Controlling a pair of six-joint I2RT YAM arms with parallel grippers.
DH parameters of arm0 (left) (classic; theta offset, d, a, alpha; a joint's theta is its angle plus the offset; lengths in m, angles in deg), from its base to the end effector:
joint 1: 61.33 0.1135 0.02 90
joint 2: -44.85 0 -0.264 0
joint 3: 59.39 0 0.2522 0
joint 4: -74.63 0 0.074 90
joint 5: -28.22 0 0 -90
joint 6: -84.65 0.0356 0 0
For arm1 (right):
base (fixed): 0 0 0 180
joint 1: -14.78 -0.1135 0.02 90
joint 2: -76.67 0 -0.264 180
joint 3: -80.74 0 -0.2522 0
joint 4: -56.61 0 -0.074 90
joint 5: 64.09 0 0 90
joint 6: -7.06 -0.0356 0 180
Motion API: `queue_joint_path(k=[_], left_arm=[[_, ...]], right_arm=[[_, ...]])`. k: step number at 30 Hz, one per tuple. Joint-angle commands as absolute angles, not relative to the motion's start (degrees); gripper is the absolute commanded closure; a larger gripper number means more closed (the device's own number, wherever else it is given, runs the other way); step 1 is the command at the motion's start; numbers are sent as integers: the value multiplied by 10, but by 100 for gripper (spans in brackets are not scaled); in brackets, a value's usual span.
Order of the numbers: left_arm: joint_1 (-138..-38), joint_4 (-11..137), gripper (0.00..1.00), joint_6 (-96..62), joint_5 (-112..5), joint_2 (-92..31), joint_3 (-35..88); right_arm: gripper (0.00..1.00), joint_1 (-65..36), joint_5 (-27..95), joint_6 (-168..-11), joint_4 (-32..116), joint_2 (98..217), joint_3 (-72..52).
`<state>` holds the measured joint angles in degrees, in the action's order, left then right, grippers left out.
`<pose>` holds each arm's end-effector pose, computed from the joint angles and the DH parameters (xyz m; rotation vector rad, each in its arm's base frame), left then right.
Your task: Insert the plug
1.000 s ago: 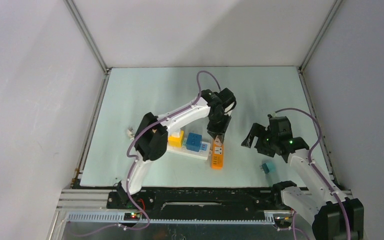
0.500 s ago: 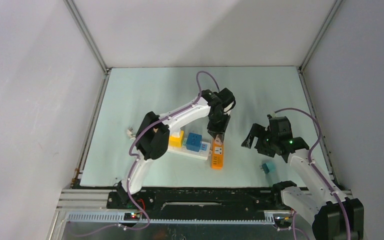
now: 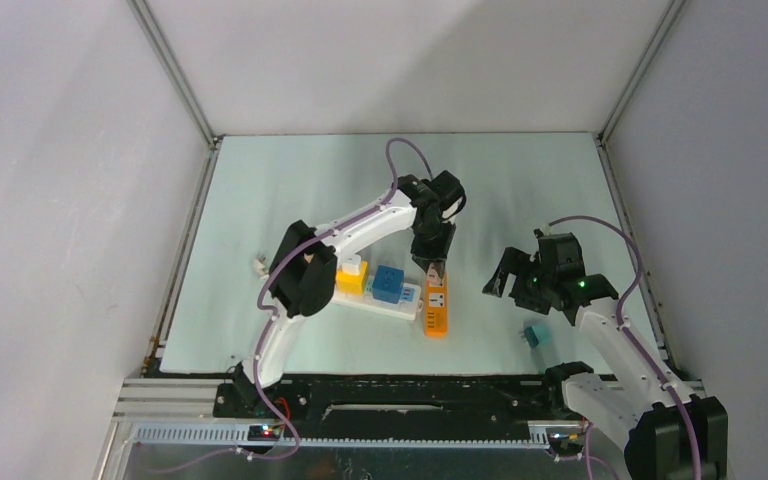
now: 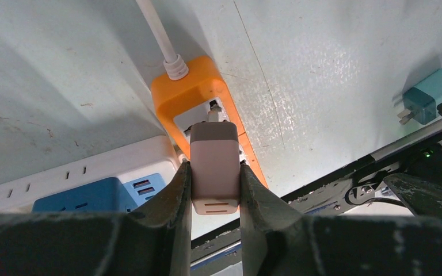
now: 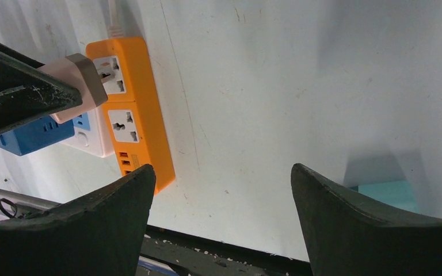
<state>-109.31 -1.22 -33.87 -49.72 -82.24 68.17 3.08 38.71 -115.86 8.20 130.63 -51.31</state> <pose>0.3016 -0.3459 0.2209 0.5529 2.9813 -0.4923 0.1734 0.0440 0.2121 0.3851 2.5618 0.5840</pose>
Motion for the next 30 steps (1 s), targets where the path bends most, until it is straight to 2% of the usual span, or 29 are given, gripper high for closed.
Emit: queue_joint_path(k=[1,9,18,30], left_arm=[[-1098,-24,100,-345,-507,-827,684],[-1108,13,100,-354,-454,-826,673],[-1108,4,100,-362,-504,-815,665],[-1105,24,100,-367,-514,-772,604]], right_arm=[[11,33,396,-1154,95,1308,-511],[11,32,397,-1152,99,1311,-512],[11,32,400,-1150,102,1312,-515],[11,30,401,-1151,106,1313,-515]])
